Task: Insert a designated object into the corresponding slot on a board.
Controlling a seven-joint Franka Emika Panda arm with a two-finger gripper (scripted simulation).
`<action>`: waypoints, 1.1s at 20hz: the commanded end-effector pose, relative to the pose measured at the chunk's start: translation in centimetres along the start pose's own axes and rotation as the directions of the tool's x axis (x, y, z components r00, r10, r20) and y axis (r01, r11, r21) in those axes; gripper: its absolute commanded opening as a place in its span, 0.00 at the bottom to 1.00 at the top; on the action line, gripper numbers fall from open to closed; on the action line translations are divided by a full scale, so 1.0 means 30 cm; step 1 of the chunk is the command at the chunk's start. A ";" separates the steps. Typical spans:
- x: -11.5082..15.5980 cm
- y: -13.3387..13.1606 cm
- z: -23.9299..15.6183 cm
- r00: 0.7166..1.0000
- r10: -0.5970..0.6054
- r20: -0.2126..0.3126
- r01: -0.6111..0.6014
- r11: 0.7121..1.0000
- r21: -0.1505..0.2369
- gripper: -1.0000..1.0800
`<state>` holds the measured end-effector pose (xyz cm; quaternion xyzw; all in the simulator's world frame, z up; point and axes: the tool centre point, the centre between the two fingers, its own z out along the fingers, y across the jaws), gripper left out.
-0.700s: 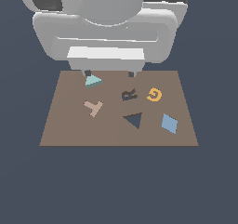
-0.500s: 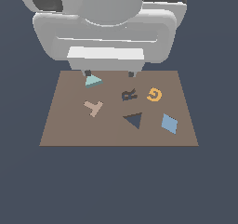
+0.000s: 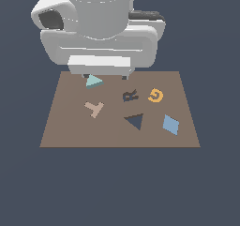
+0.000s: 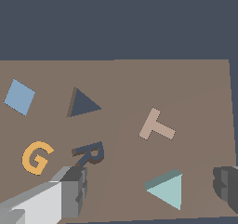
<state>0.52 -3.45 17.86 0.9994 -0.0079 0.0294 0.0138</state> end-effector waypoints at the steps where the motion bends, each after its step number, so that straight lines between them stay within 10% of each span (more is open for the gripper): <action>1: -0.041 0.025 0.051 1.000 0.009 0.008 -0.009 1.000 0.003 0.96; 22: -0.333 0.186 0.412 0.996 0.065 0.060 -0.067 0.998 0.022 0.96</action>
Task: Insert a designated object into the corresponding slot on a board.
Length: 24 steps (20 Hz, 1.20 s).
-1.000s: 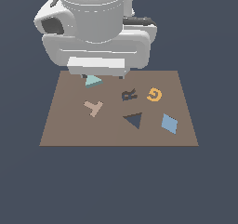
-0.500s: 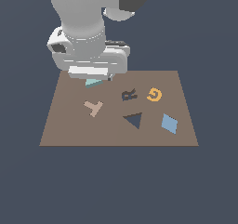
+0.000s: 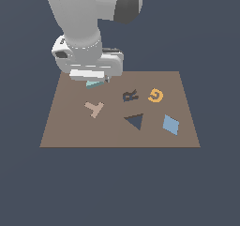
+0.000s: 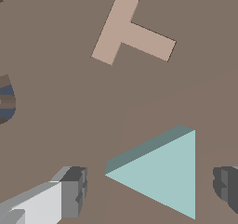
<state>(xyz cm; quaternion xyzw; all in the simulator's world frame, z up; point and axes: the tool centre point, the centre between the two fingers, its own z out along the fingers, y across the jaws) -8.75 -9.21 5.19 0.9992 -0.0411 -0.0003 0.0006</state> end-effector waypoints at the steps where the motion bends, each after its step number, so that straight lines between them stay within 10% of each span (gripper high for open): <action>1: 0.000 0.000 0.000 1.000 0.000 0.000 0.000 1.000 0.000 0.96; 13: -0.002 0.002 0.074 1.000 0.000 0.000 0.000 1.000 0.001 0.96; 14: -0.002 0.002 0.074 1.000 0.000 0.000 0.000 1.000 0.001 0.00; 24: -0.001 0.002 0.071 1.000 0.000 -0.001 0.000 1.000 0.001 0.00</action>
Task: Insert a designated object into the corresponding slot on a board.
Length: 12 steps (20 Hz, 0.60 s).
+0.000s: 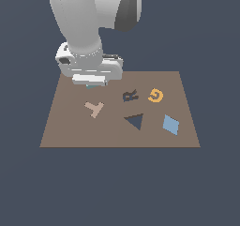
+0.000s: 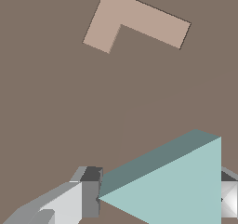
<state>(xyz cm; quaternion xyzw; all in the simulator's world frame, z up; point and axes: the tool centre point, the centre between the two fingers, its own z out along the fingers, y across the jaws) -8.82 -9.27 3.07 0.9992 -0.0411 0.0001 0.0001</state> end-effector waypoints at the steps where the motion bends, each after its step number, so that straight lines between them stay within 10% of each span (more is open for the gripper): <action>1: 0.001 0.000 0.000 1.000 0.000 -0.001 0.000 1.000 0.000 0.00; 12: 0.023 0.018 -0.001 0.996 -0.084 -0.001 0.084 0.996 0.000 0.00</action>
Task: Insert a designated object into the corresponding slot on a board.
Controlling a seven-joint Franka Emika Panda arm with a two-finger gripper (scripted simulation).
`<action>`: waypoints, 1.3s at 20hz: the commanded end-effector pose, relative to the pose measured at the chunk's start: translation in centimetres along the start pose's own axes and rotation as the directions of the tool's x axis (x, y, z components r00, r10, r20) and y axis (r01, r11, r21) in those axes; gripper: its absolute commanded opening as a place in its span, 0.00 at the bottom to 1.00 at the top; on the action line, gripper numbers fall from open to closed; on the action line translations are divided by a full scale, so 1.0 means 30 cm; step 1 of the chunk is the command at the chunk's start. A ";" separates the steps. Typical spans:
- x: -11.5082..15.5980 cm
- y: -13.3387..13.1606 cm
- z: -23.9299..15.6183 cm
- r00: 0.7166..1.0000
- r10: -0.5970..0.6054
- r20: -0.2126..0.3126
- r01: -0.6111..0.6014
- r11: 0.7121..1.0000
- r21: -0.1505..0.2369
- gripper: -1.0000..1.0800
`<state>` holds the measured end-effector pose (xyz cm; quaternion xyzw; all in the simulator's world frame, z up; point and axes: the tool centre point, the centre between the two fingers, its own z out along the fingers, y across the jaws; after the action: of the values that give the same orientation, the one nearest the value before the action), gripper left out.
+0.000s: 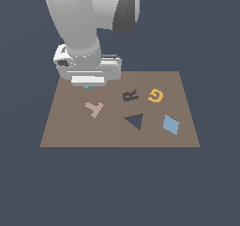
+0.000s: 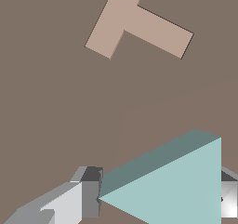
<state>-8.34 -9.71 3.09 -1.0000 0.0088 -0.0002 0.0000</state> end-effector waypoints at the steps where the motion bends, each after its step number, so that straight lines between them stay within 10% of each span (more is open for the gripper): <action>1: 0.010 0.009 -0.001 0.999 -0.035 0.000 0.035 0.999 0.000 0.00; 14: 0.111 0.068 -0.006 0.928 -0.372 0.000 0.372 0.928 -0.001 0.00; 20: 0.193 0.087 -0.009 0.811 -0.585 0.000 0.585 0.811 -0.001 0.00; 26: 0.282 0.085 -0.013 0.635 -0.772 0.000 0.772 0.635 -0.002 0.00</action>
<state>-0.63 -12.48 3.42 -0.9216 -0.3882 -0.0004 -0.0007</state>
